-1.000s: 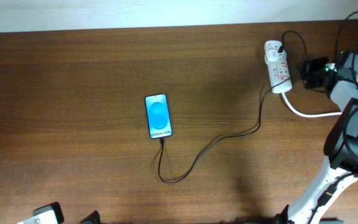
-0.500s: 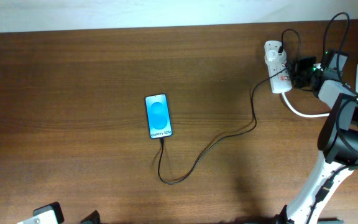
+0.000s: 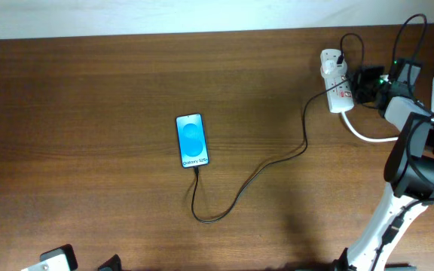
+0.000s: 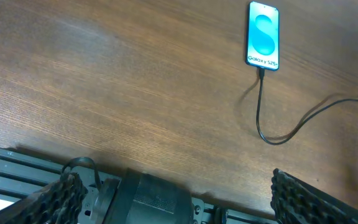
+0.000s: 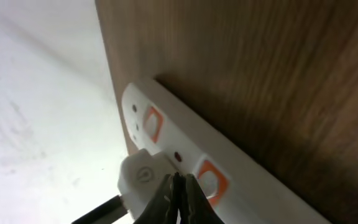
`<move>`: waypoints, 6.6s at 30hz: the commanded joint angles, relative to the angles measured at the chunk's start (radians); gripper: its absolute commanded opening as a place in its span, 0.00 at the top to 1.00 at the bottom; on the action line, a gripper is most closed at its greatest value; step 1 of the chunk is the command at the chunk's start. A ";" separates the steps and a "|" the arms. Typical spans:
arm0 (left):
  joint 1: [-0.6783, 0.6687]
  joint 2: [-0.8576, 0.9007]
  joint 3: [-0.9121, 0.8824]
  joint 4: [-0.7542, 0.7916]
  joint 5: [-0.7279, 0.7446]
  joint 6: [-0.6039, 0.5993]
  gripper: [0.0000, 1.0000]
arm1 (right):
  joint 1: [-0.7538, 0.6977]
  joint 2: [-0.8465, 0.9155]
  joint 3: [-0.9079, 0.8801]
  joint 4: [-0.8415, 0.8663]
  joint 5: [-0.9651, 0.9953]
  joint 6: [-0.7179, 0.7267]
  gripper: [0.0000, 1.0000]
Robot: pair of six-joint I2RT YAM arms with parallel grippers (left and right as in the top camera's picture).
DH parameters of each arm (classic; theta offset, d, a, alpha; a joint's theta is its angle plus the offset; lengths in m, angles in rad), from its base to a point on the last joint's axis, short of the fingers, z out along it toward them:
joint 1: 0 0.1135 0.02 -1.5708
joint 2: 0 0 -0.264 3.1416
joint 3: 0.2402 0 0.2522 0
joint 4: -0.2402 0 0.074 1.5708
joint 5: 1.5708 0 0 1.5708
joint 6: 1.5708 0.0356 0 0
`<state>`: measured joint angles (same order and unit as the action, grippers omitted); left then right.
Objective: Plug charger to phone and switch on socket
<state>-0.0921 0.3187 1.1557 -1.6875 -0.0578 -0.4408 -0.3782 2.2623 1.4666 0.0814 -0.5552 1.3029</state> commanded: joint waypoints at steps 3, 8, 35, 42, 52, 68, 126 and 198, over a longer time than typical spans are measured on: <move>0.003 -0.005 -0.002 0.000 -0.010 0.009 0.01 | 0.045 0.020 0.008 0.000 -0.009 -0.004 0.96; 0.003 -0.005 -0.002 0.000 -0.010 0.009 0.01 | 0.053 0.020 0.008 -0.026 -0.012 -0.004 0.96; 0.003 -0.005 -0.002 0.000 -0.010 0.009 0.01 | 0.072 0.035 0.008 -0.161 0.043 -0.039 0.96; 0.003 -0.005 -0.002 0.000 -0.010 0.009 0.01 | 0.010 -0.003 0.010 -0.161 0.004 -0.104 0.96; 0.003 -0.005 -0.002 0.000 -0.010 0.009 0.01 | -0.109 -0.134 0.010 -0.281 0.025 -0.222 0.96; 0.003 -0.005 -0.002 0.000 -0.010 0.009 0.01 | -0.132 -0.755 0.010 -0.733 0.175 -0.616 0.96; 0.003 -0.005 -0.002 0.000 -0.010 0.009 0.01 | -0.087 -2.257 -0.247 -1.476 -0.044 -1.357 0.02; 0.083 -0.314 -0.717 0.932 -0.062 0.128 0.01 | 0.444 -2.257 -1.461 -0.161 0.541 -1.010 0.02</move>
<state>-0.0196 0.0608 0.5652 -0.8795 -0.1101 -0.3576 0.0582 0.0128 0.0120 -0.0753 -0.0223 0.3023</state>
